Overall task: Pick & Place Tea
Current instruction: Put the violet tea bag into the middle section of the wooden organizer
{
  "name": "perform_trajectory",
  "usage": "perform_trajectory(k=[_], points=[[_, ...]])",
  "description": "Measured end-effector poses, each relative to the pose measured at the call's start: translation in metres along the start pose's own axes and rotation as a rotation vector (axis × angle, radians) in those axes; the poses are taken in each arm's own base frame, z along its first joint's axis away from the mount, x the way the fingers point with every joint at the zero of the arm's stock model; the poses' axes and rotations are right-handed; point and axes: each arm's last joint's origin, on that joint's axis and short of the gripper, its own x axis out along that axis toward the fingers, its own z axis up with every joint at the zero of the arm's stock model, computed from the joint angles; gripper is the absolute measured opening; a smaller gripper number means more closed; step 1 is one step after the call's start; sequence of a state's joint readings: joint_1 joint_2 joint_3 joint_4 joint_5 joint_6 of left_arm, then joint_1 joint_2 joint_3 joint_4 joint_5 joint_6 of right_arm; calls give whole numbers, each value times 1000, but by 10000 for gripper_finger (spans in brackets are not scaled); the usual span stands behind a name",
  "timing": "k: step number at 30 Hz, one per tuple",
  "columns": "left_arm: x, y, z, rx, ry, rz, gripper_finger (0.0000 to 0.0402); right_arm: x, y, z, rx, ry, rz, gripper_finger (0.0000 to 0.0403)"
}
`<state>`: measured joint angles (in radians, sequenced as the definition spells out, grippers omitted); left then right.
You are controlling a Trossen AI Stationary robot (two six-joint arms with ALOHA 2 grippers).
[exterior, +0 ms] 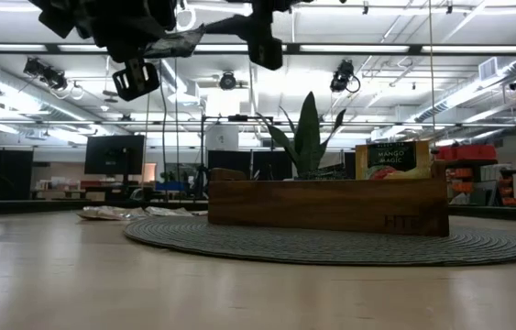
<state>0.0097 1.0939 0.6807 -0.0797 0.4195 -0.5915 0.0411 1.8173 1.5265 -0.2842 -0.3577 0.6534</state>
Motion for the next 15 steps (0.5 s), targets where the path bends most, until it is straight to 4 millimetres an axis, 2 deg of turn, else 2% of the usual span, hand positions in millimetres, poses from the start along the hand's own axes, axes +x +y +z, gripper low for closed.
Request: perform_trajectory(k=[15], points=[[1, -2, -1, 7, 2, -13, 2, 14, -6, -5, 46, 2, -47, 205]])
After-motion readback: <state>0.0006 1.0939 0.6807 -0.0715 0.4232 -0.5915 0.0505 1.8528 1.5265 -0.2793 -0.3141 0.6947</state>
